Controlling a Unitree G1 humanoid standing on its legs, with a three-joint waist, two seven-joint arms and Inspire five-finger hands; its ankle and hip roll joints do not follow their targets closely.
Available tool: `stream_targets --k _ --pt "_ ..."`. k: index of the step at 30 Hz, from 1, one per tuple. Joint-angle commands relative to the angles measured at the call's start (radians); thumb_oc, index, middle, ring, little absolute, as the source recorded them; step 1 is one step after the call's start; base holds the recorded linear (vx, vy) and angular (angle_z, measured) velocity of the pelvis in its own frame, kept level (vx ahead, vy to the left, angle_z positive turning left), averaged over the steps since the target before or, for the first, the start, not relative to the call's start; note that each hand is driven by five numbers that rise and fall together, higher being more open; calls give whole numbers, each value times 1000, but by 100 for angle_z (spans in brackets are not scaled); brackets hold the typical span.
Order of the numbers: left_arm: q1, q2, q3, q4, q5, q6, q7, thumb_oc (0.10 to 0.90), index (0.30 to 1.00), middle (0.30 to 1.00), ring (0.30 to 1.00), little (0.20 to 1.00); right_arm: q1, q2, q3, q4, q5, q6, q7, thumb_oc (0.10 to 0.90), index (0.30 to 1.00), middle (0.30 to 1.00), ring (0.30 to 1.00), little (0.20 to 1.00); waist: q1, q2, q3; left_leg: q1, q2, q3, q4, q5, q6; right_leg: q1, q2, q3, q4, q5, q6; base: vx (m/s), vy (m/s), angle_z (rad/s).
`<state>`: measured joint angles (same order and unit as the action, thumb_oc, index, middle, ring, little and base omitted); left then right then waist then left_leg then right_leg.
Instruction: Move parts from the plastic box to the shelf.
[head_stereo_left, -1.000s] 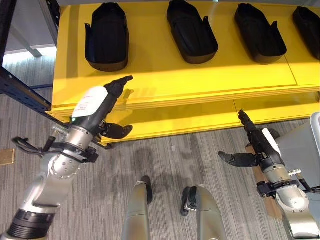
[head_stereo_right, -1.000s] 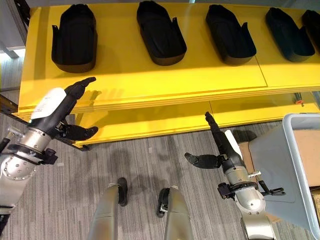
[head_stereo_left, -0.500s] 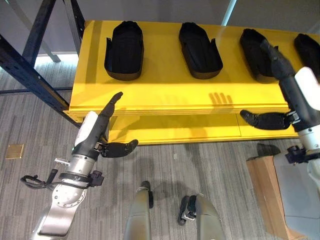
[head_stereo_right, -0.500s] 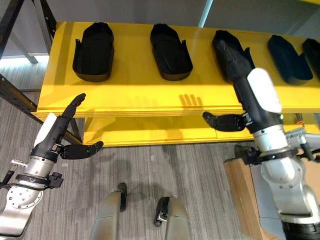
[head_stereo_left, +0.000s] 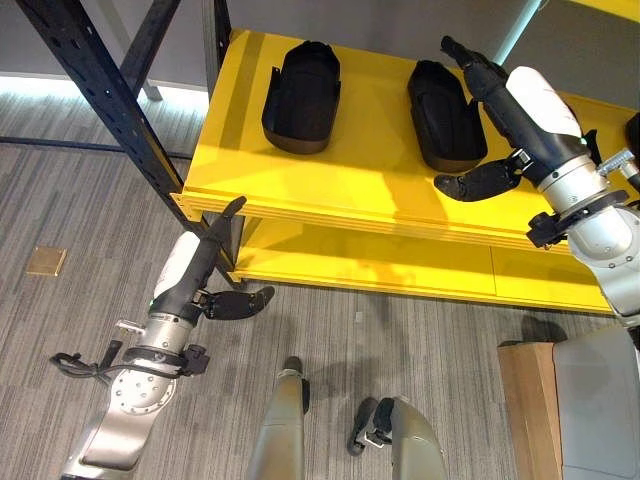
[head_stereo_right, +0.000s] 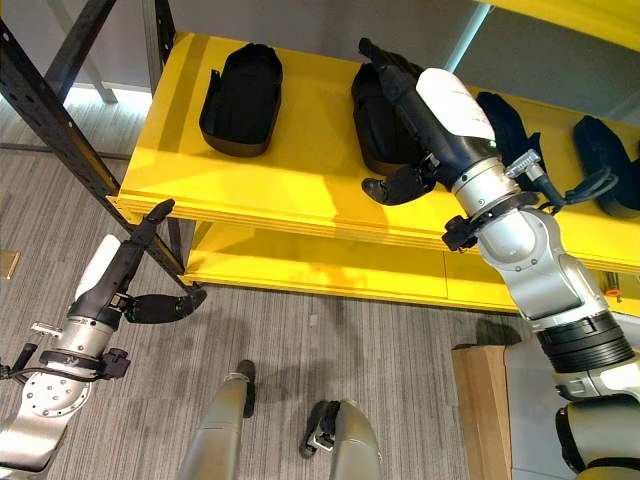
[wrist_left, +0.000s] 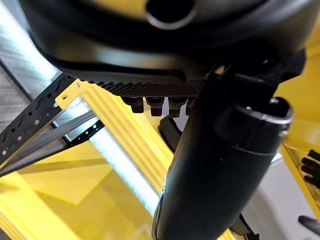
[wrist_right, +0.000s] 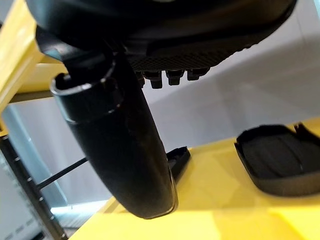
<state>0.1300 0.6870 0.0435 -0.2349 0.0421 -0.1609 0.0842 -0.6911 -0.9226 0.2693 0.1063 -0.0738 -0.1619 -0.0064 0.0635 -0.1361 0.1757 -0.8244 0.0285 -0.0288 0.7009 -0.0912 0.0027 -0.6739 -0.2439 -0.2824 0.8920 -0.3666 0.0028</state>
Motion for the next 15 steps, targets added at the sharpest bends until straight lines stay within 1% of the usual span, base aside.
stream_targets --k 1,3,6,7,9,15 --pt "-75 2 50 -110 -45 -113 60 900 1000 1000 1000 1000 -180 -27 -38 -1 63 -14 -80 900 1000 1000 1000 1000 0 14 -5 57 32 -31 31 -132 -14 29 11 74 -91 54 55 74 -19 0" --pt "-73 5 46 -108 -55 -116 63 900 1000 1000 1000 1000 -212 -11 -16 49 78 -7 -89 900 1000 1000 1000 1000 11 15 -1 54 31 -30 32 -132 -13 28 9 72 -88 53 54 0 0 0" --pt "-68 6 48 -109 -64 -120 67 900 1000 1000 1000 1000 -262 2 17 93 83 -3 -103 900 1000 1000 1000 1000 16 18 4 51 30 -29 33 -130 -12 27 8 69 -88 54 54 0 0 0" --pt "-62 6 47 -108 -75 -123 77 900 1000 1000 1000 1000 -302 29 39 158 115 2 -121 900 1000 1000 1000 1000 24 23 10 46 28 -30 36 -128 -11 21 5 68 -82 55 54 0 0 0" --pt "-58 7 45 -110 -84 -125 82 900 1000 1000 1000 1000 -318 44 46 190 130 9 -134 900 1000 1000 1000 1000 30 27 13 44 27 -30 35 -128 -10 20 2 66 -81 55 54 0 0 0" --pt "-46 19 49 -114 -98 -131 93 900 1000 1000 1000 1000 -370 53 72 268 102 21 -173 900 1000 1000 1000 1000 43 39 23 34 20 -35 42 -128 -8 14 -4 63 -74 54 55 0 3 5"
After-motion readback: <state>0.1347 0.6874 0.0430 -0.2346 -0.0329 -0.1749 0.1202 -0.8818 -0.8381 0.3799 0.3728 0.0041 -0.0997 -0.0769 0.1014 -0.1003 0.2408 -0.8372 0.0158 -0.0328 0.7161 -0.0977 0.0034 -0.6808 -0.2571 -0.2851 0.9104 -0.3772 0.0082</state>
